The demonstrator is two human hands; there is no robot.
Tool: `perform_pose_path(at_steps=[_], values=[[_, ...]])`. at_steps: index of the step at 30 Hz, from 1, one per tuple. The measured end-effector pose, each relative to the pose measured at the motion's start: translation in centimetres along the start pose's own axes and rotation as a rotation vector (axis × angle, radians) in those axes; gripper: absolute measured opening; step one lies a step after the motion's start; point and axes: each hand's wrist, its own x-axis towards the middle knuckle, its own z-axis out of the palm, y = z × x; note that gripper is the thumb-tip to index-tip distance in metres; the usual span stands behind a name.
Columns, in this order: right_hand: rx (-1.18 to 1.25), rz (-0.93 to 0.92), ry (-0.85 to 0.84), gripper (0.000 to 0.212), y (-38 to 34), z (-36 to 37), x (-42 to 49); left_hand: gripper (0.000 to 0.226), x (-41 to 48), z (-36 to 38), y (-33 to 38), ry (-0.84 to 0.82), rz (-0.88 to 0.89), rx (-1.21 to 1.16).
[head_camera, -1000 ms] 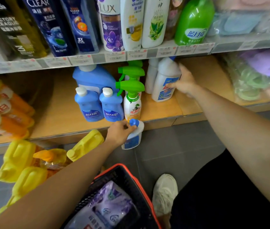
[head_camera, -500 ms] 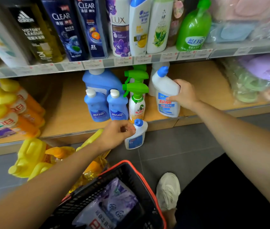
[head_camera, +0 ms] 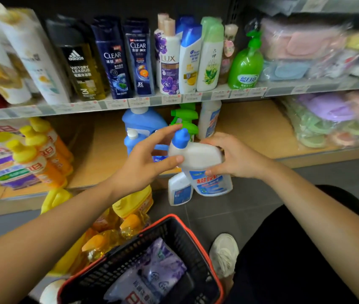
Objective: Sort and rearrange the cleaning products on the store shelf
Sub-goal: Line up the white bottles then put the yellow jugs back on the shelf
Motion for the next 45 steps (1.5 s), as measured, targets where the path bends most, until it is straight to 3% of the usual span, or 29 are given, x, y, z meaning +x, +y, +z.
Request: perform_pose_path(at_steps=[3,6,10,13,19,27,33,39,45], values=[[0.125,-0.016,-0.033,0.071,-1.4,1.9,-0.9,0.047,-1.2,-1.1,1.2,-0.049,-0.003,-0.006],[0.201,-0.032,-0.082,0.074,-2.3,3.8,-1.2,0.041,-2.6,-1.9,1.8,-0.192,-0.103,-0.162],[0.427,-0.052,-0.164,0.075,-2.8,5.7,-1.6,0.06,-4.4,-2.5,2.5,-0.357,-0.219,-0.377],[0.555,-0.066,-0.246,0.074,-3.2,6.3,-1.9,0.054,-4.8,-2.9,2.9,-0.433,-0.216,-0.492],[0.641,-0.056,-0.21,0.069,-3.6,6.6,-2.1,0.039,-4.8,-2.7,3.6,-0.199,-0.181,-0.492],[0.37,-0.024,0.154,0.061,-5.6,6.9,-2.6,0.039,-5.1,-1.4,4.2,0.204,-0.011,0.021],[0.518,-0.023,0.094,0.061,-5.1,6.5,-2.6,0.034,-4.3,-1.8,4.4,0.069,-0.048,0.004],[0.787,-0.035,-0.041,0.053,-5.1,6.5,-2.7,0.043,-3.7,-2.6,4.4,-0.031,-0.176,-0.327],[0.862,0.012,0.065,0.052,-5.1,5.9,-2.6,0.064,-4.7,-3.0,1.8,-0.087,-0.234,-0.315]])
